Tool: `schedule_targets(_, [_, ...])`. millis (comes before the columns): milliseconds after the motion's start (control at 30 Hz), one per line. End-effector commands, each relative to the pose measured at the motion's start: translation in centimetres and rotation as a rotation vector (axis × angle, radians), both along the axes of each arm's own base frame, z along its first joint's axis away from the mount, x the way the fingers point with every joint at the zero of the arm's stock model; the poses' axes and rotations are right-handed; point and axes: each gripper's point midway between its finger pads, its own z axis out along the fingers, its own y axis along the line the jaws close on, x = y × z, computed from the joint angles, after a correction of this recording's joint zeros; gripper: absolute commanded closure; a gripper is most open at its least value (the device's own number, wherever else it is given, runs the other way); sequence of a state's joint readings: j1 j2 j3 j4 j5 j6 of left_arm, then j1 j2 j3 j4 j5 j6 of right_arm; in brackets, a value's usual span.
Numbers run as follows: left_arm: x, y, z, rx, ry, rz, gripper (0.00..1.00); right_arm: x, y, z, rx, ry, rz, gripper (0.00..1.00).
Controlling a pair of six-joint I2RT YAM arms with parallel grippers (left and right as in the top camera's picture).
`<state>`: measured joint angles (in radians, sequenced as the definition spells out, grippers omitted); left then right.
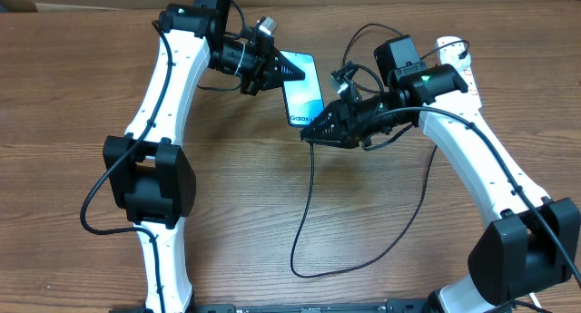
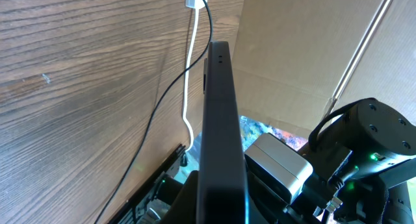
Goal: Plug charger to phone and switch on socket
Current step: 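Hold the plug against the phone port while the left gripper holds the phone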
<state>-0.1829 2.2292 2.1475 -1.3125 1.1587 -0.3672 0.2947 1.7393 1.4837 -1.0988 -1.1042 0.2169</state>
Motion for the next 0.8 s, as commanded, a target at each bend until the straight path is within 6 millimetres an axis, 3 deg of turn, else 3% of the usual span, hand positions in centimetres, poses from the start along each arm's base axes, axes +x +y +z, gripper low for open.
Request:
schedule_targets(0, [-0.7,-0.7,2.9,-0.086,-0.001,-0.014,0.96,0.0,0.2,1.1,0.025,-0.036,0.006,0.82])
schedule_targets(267, [-0.7,-0.7,2.9,-0.086,-0.002,-0.015,0.96,0.0,0.2,1.1,0.025,-0.035,0.006,0.84])
schedule_targets(333, [-0.7,-0.7,2.9,-0.086,-0.002,-0.015,0.96,0.0,0.2,1.1,0.025,-0.035,0.006,0.72])
schedule_targets(467, [-0.5,-0.7,2.9,-0.088,-0.019,-0.015,0.96,0.0,0.2,1.1,0.025,-0.035,0.006,0.64])
schedule_targets(633, [-0.2,-0.2,3.0,-0.094,-0.017,-0.003,0.96,0.2,0.0,1.0,0.023,-0.036,0.001,0.66])
schedule_targets(767, [-0.2,0.5,3.0,-0.092,0.004,0.012,0.96,0.8,-0.8,1.0,0.021,-0.036,-0.025,0.78])
